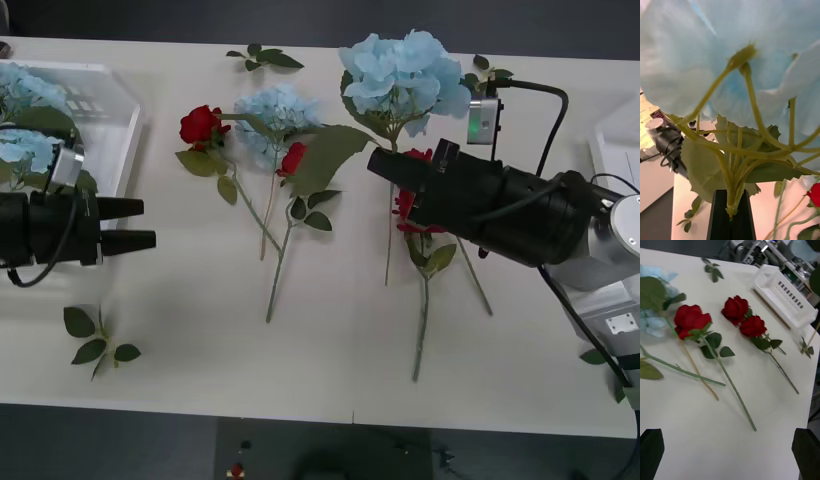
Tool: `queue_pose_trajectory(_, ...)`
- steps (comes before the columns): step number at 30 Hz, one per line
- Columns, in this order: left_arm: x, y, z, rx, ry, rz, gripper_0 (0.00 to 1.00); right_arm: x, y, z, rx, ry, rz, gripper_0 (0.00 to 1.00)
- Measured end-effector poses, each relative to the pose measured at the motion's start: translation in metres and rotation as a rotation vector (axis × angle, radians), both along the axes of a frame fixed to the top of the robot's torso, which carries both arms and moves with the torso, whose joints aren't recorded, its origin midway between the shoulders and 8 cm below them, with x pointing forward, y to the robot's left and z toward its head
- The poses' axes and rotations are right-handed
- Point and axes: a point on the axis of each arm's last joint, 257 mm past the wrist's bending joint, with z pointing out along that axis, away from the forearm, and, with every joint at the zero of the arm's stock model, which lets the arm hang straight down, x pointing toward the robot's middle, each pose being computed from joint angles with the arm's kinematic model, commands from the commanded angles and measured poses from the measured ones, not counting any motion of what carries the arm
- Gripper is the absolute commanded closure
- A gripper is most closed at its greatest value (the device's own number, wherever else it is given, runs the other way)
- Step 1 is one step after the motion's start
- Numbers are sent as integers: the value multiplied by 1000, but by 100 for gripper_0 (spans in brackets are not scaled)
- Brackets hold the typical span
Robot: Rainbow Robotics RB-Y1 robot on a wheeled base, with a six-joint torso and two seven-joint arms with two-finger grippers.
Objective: Put the red flowers into the right box and the blue flowers into the left box
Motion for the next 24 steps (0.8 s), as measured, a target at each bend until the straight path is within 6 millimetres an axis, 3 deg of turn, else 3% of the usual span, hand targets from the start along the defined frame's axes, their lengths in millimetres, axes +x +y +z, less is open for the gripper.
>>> queue_pose_trajectory(4, -32, -27, -13, -83, 8, -93, 0, -5, 8, -4, -1, 10, 21, 100)
queue_pose_trajectory(11, -70, -102, -26, -264, 86, -219, 0, -5, 7, -1, 10, 12, 23, 100)
queue_pose_trajectory(17, -84, -165, -8, -445, 95, -283, 0, -5, 10, 8, 18, -1, 33, 100)
queue_pose_trajectory(24, -83, -227, -7, -549, 144, -274, 0, -5, 11, 11, 18, -7, 38, 100)
